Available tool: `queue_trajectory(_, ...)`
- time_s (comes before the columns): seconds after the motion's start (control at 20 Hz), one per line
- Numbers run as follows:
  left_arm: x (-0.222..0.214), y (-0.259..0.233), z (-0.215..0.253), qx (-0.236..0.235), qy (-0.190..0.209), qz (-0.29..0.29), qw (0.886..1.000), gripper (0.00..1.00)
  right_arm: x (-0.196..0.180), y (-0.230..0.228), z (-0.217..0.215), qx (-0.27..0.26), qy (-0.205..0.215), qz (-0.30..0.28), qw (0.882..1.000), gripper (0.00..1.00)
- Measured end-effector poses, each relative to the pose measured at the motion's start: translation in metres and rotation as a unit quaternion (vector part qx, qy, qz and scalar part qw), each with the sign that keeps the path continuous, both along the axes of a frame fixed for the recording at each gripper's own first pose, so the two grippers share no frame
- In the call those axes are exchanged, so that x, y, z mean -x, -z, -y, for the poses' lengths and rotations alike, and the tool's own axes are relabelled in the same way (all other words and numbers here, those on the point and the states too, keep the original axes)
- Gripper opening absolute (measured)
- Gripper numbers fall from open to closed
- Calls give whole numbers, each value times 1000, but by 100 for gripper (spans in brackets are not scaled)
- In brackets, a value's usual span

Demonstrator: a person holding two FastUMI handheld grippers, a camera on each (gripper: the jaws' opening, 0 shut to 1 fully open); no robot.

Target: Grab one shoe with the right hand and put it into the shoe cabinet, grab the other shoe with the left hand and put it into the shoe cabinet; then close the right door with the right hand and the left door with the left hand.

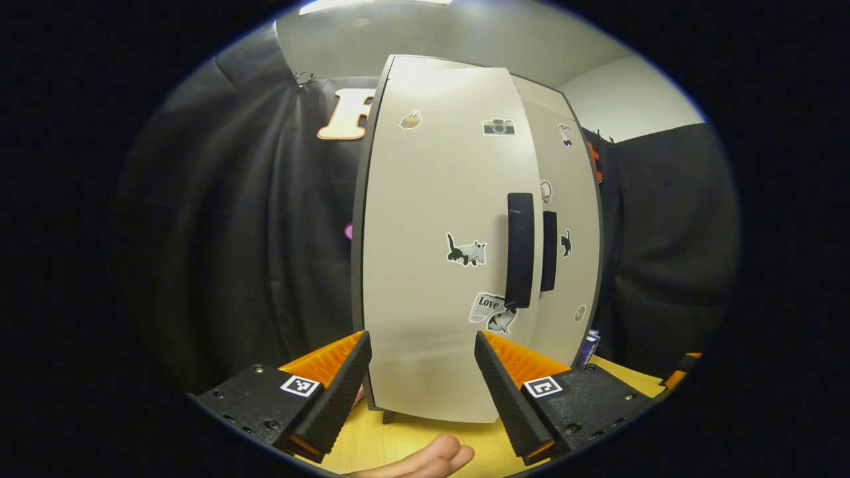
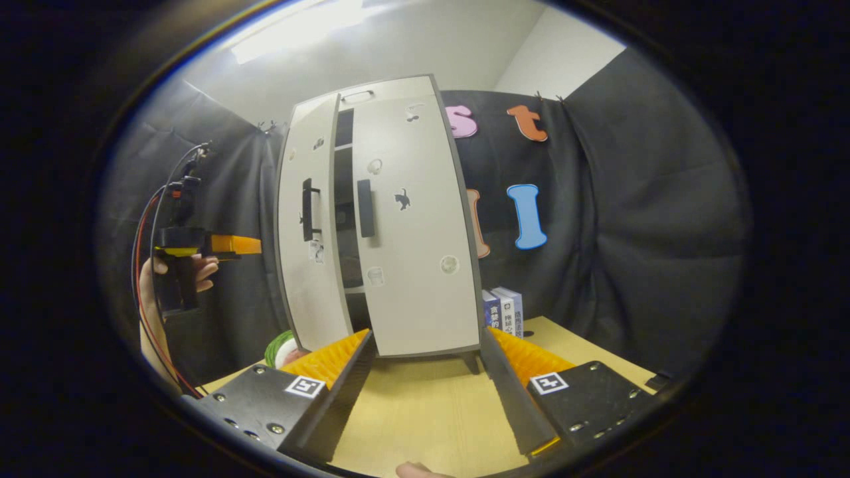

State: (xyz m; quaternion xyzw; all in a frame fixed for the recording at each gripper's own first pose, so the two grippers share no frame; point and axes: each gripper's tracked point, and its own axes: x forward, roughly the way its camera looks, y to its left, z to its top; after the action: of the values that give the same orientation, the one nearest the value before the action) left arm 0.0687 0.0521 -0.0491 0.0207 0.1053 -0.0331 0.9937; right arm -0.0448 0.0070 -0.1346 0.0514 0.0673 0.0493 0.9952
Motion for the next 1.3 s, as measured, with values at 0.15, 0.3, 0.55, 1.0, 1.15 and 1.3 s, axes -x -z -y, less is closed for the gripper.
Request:
queue_trajectory(0.15, 14, 4, -5, 11, -19, 7, 1000, 96, -2, -9, -4, 2, -4, 7, 1000, 96)
queue_trajectory(0.3, 22, 0, -6, 5, -24, 23, 999, 96, -5, -23, -7, 8, -6, 16, 1000, 96)
queue_trajectory(0.55, 34, 0, 0, 5, -22, 23, 999, 96, -13, -50, -22, 15, -17, 40, 999, 96)
queue_trajectory(1.0, 65, -10, 25, -9, -13, 53, 998, 96, -28, -87, -37, 4, -28, 52, 998, 96)
queue_trajectory(1.15, 76, -9, 31, -12, -11, 54, 998, 95, -26, -90, -33, 8, -24, 56, 998, 96)
queue_trajectory(1.3, 85, -7, 43, -11, 2, 48, 999, 95, -25, -88, -34, 17, -29, 54, 998, 96)
